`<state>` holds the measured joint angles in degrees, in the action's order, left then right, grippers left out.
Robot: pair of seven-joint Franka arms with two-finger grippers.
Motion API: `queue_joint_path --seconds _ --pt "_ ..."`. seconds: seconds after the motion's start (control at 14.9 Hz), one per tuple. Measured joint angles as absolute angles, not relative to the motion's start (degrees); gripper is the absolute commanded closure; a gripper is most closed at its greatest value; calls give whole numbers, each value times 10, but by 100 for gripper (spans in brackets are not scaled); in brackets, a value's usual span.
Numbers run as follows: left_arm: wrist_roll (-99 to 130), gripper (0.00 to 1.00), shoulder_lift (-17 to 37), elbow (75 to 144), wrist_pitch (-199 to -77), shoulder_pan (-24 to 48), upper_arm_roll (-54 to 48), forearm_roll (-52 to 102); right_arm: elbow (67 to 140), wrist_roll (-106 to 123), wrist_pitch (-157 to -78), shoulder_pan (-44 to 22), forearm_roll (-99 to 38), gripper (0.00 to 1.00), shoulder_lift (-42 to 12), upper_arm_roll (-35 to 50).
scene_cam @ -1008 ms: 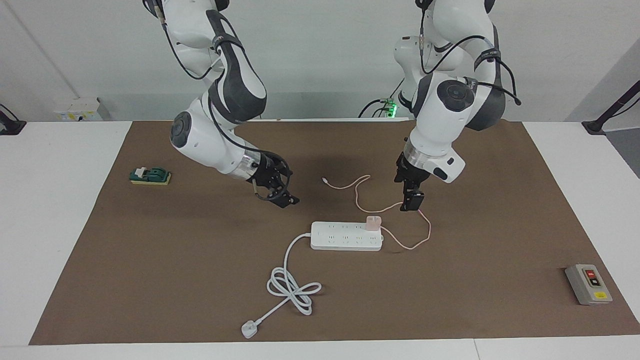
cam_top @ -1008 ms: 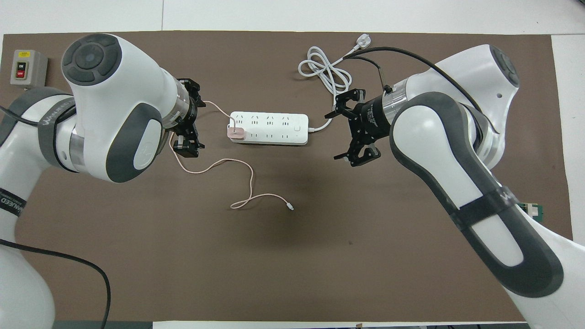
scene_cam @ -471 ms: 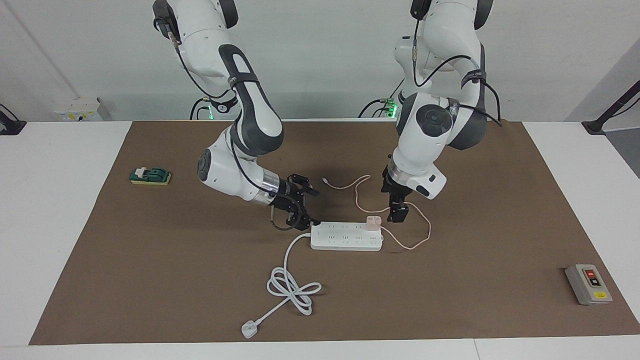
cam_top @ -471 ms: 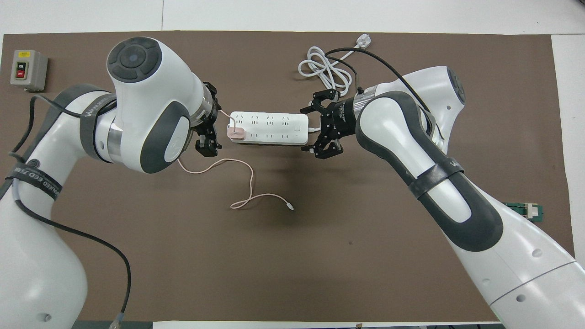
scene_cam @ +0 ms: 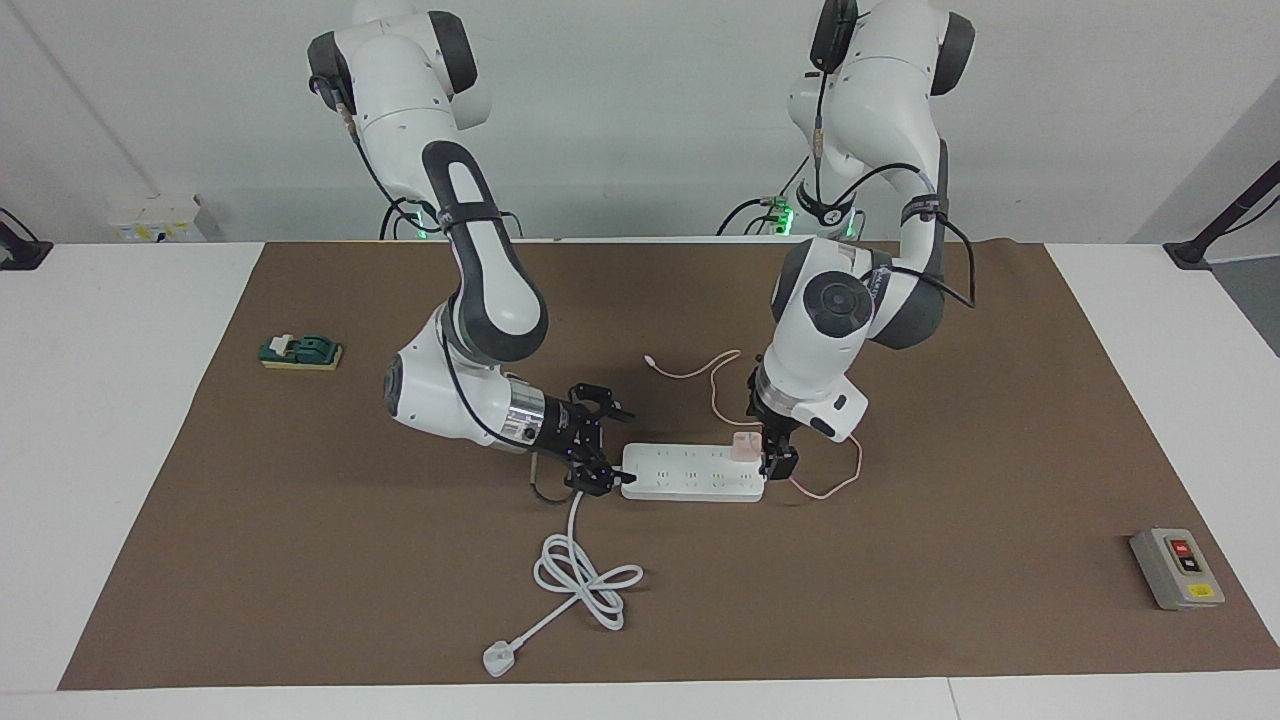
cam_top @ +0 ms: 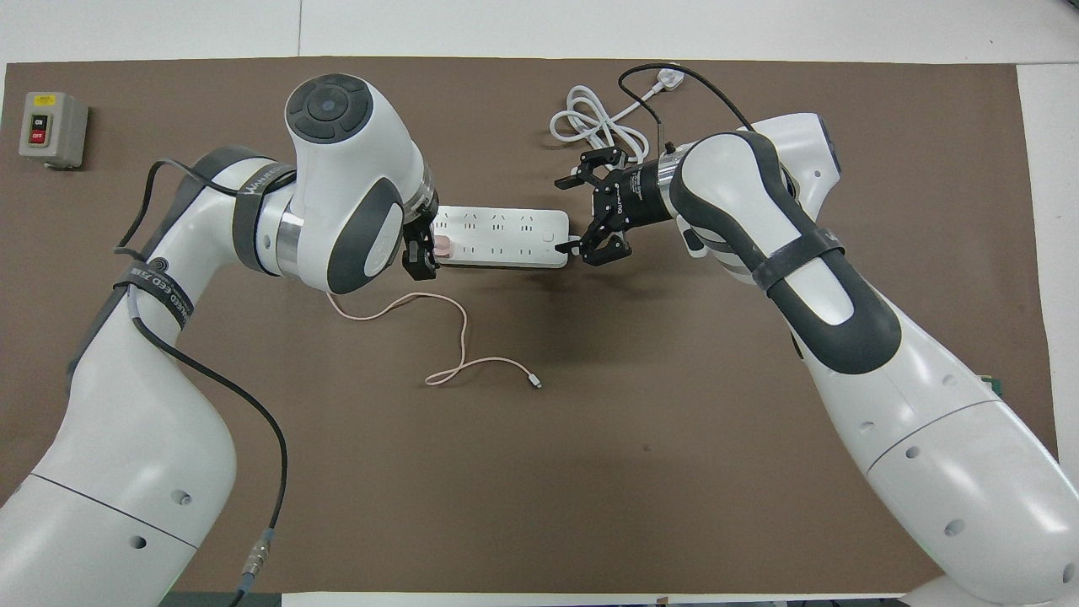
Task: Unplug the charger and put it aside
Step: 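Grasp the pink charger with the left gripper while the right gripper grips the strip, then pull the charger out with the left gripper while the right gripper holds the strip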
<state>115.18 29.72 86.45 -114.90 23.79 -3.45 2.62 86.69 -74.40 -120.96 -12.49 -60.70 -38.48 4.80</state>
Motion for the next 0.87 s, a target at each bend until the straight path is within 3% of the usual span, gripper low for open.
queue_joint_path --seconds 0.34,0.87 --pt "1159 0 303 862 -1152 255 -34 11 830 -721 -1210 -131 -607 0 -436 50" --pt "1160 0 308 869 -1163 253 -28 -37 825 -703 -1213 -153 -607 0 -440 53"
